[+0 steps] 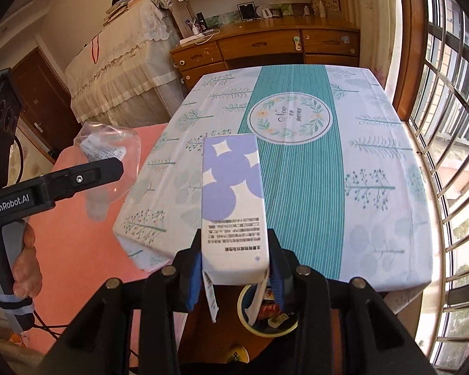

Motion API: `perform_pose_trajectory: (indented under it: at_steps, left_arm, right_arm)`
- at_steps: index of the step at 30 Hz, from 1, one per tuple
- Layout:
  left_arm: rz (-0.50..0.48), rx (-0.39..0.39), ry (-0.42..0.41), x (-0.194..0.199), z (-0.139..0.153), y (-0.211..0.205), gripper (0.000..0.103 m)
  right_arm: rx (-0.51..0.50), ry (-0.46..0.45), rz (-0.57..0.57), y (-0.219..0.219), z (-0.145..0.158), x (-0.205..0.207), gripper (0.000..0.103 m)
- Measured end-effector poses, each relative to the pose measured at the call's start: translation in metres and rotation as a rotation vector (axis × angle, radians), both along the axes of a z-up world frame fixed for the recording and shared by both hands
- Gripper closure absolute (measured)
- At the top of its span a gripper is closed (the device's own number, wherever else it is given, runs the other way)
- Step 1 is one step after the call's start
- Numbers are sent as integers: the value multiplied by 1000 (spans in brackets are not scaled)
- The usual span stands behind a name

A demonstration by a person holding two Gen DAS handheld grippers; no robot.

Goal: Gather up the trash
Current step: 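Carry the plastic bottle and purple-dotted carton with both grippers over the bin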

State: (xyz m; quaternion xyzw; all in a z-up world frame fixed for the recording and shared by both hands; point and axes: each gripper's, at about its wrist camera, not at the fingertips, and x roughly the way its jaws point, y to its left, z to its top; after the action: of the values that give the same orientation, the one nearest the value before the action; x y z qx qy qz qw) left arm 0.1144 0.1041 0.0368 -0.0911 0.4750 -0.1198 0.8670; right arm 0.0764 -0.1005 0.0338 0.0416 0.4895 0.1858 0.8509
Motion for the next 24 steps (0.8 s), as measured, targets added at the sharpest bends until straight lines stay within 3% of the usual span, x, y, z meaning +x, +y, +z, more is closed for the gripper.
perform_pose_trajectory:
  at_steps: [6,14,24]
  left_arm:
    - [-32,-8,11,-49,-10,-2,39]
    - [-48,30,17,-87,-28,-21,39]
    - [-49,72,121,-99,-90,-56,39]
  right_arm:
    - [-18,56,-23,3,-10,-52,67]
    - [-35,142,-42,-5,-31,-80,67]
    - [-16,259,-42,-18,-88,-91,67]
